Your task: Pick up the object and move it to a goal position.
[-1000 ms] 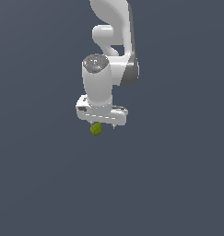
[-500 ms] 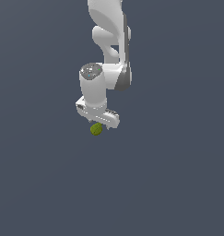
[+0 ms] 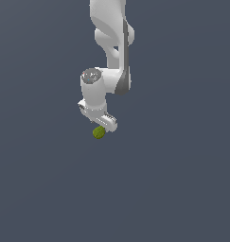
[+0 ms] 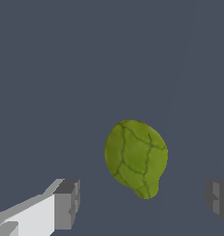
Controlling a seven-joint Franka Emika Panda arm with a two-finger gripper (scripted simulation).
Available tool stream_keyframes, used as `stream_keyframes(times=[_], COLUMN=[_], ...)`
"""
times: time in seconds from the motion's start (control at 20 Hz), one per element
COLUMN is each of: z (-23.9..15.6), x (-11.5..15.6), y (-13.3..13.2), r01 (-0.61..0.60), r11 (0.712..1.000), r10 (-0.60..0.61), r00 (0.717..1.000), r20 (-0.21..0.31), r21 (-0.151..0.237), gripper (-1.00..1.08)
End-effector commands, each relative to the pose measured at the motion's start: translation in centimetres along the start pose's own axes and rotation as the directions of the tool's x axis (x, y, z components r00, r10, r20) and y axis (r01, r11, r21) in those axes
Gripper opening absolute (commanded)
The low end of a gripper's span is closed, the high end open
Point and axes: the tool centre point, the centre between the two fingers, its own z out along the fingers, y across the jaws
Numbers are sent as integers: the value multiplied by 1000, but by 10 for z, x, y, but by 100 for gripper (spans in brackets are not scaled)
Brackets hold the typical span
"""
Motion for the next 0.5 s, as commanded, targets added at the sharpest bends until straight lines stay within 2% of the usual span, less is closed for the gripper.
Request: stream_keyframes(times=[0.0,0.45], z=[3,12], x=[-2,-3], y=[4,4], r01=[-23,-27], r11=[1000,1000], r10=[23,27], r00=[1000,1000], r20=[-1,-1], r21=[-1,-1], gripper=[100,100])
